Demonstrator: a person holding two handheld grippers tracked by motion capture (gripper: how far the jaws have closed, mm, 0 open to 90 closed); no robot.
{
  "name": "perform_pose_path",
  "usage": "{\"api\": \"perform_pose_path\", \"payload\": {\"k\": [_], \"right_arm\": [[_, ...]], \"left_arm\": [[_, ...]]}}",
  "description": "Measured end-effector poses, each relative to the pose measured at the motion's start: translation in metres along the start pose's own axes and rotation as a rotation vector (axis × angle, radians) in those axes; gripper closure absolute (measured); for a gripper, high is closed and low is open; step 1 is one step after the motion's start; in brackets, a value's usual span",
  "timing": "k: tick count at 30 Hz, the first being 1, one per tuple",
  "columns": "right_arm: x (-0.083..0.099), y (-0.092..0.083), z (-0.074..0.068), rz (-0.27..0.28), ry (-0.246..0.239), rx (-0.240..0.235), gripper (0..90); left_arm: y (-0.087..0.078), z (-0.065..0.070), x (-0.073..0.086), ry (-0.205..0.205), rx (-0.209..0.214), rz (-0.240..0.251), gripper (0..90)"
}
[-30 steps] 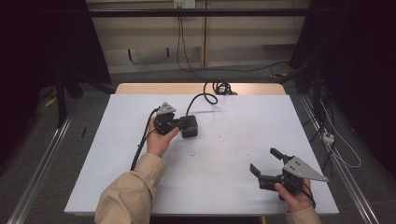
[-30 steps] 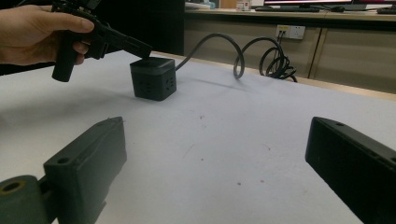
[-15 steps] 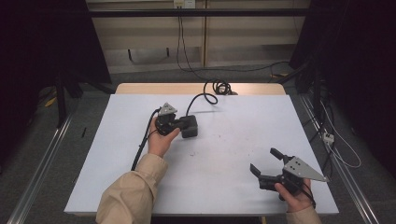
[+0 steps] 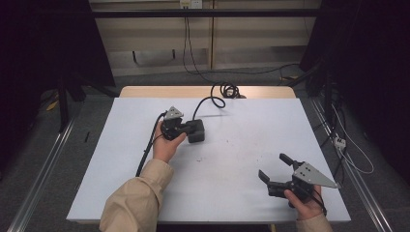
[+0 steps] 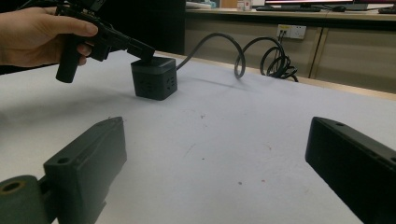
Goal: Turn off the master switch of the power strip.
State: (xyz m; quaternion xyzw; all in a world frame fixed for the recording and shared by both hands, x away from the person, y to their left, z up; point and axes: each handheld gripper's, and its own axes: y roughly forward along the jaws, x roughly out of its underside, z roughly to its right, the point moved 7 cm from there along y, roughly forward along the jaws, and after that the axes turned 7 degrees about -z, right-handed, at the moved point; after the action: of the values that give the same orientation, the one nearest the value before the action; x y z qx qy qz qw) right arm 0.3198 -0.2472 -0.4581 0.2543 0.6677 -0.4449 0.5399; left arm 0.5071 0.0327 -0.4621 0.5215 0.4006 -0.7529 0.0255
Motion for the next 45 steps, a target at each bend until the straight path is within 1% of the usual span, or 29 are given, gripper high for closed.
{"api": "perform_pose_path", "payload": {"k": [1, 4, 7, 9, 15, 16, 19, 24, 30, 34, 39, 41, 43, 45], "right_arm": [[0.0000, -0.0001, -0.0003, -0.001, 0.000, -0.001, 4.5], [-0.0001, -0.0001, -0.0005, 0.000, -0.001, -0.002, 4.5], [-0.0004, 0.0000, -0.0009, 0.002, -0.001, -0.002, 4.5], [-0.0005, 0.0002, -0.0013, 0.003, -0.006, -0.004, 4.5], [-0.0003, 0.0004, -0.0018, 0.001, -0.006, -0.006, 4.5], [-0.0003, 0.0004, -0.0018, 0.001, -0.005, -0.006, 4.5], [-0.0004, 0.0005, -0.0020, 0.001, -0.006, -0.005, 4.5], [-0.0008, 0.0005, -0.0026, 0.003, -0.007, -0.005, 4.5], [-0.0010, 0.0002, -0.0032, 0.003, -0.005, -0.006, 4.5], [-0.0010, 0.0002, -0.0034, 0.004, -0.005, -0.006, 4.5], [-0.0009, 0.0005, -0.0041, 0.001, -0.005, -0.009, 4.5], [-0.0010, 0.0006, -0.0043, 0.002, -0.004, -0.009, 4.5], [-0.0007, 0.0006, -0.0044, 0.000, -0.005, -0.010, 4.5], [-0.0005, 0.0006, -0.0042, -0.001, -0.009, -0.011, 4.5]], "left_arm": [[0.0000, -0.0001, 0.0000, 0.000, 0.000, 0.000, 90.0], [0.0001, 0.0006, -0.0002, 0.024, -0.014, -0.002, 90.0], [0.0001, 0.0004, 0.0000, 0.023, -0.011, -0.002, 90.0], [0.0001, 0.0005, 0.0002, 0.009, -0.007, -0.003, 90.0], [0.0001, 0.0003, 0.0000, 0.016, -0.008, -0.005, 90.0], [0.0001, 0.0004, 0.0001, 0.011, -0.007, -0.004, 90.0], [0.0001, 0.0003, 0.0000, 0.026, -0.011, -0.005, 90.0], [0.0002, 0.0011, -0.0004, 0.040, -0.020, -0.009, 90.0], [0.0002, 0.0015, -0.0005, 0.041, -0.023, -0.012, 90.0], [0.0001, 0.0030, -0.0004, 0.069, -0.044, -0.020, 90.0], [0.0004, 0.0045, -0.0010, 0.069, -0.061, -0.031, 90.0], [0.0008, 0.0053, -0.0001, 0.072, -0.075, -0.030, 90.0], [0.0008, 0.0058, 0.0002, 0.066, -0.077, -0.028, 90.0], [0.0009, 0.0059, -0.0001, 0.070, -0.081, -0.031, 90.0]]}}
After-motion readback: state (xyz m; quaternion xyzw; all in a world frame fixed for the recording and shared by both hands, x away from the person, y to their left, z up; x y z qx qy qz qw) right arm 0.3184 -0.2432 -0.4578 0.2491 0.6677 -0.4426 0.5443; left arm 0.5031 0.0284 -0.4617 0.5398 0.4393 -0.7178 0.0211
